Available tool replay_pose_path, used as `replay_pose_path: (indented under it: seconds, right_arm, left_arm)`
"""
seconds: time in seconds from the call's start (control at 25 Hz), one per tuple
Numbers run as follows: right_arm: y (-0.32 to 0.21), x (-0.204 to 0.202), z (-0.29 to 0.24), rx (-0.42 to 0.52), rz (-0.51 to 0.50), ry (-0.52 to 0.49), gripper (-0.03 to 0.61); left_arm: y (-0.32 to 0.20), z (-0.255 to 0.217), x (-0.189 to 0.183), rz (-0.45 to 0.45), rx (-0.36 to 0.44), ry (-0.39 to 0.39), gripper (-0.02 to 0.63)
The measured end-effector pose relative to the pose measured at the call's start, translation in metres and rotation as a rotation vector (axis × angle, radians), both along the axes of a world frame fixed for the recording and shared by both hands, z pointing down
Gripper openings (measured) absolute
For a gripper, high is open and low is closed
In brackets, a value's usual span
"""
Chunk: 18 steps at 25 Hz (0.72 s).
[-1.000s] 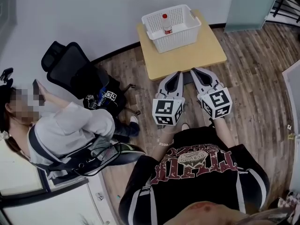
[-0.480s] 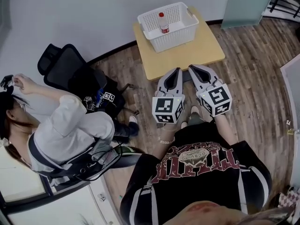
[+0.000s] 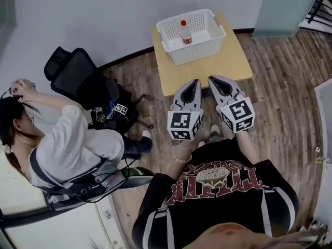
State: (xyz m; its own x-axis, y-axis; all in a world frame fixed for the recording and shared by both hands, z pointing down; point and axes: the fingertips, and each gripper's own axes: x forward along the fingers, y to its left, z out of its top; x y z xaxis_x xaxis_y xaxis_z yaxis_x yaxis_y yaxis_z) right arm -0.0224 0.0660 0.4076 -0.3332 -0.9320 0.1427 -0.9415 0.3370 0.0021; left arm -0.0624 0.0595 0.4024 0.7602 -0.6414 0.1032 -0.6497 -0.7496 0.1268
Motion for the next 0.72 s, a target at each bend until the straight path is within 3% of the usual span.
replay_pose_path:
  seconds: [0.72]
  right_arm:
    - [-0.076,0.045,0.008,-0.02,-0.102,-0.034,0.017]
  left_arm:
    - [-0.071,0.01,0.04,-0.108,-0.017,-0.034,0.044]
